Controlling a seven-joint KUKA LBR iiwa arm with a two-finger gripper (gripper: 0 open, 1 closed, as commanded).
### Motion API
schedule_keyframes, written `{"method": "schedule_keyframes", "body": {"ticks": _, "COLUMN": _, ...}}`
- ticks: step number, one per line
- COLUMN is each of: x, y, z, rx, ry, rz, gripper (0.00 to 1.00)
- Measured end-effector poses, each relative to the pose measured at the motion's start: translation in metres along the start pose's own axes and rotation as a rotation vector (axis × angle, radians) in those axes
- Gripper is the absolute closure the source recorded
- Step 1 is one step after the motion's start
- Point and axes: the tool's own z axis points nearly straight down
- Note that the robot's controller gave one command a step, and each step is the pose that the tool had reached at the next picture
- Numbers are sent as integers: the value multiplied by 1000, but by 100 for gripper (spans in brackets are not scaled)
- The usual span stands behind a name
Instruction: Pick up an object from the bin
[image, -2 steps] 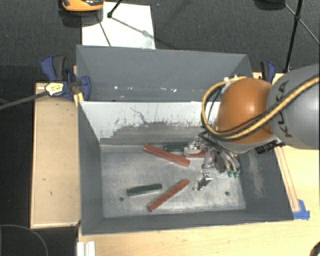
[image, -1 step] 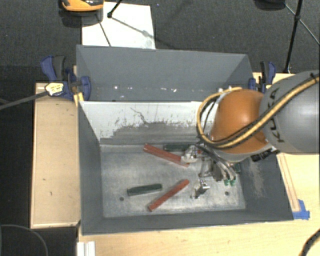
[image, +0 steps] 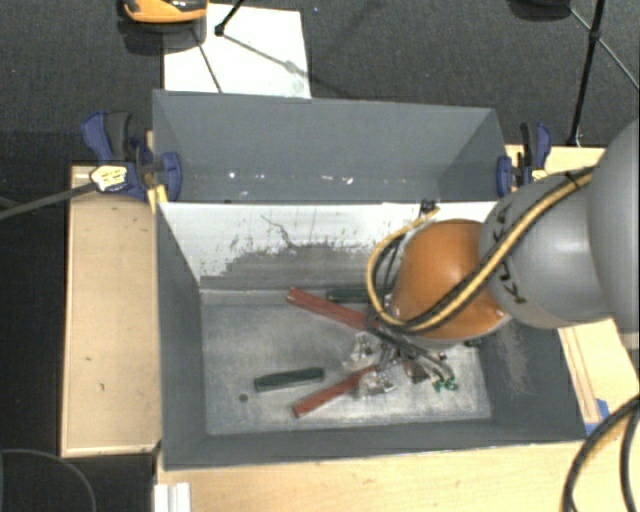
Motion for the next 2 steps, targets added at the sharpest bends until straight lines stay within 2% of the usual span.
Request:
{"method": "schedule_keyframes", "body": {"ticks": 1, "x": 0, "y": 0, "z": 0, "rx": 0, "ry": 0, "rz": 0, "gripper": 100}}
{"method": "schedule_keyframes", "body": {"ticks": 2, "x": -18, "y": 9, "z": -153, "rx": 0, "ry": -1, "rz": 7, "gripper": 100}}
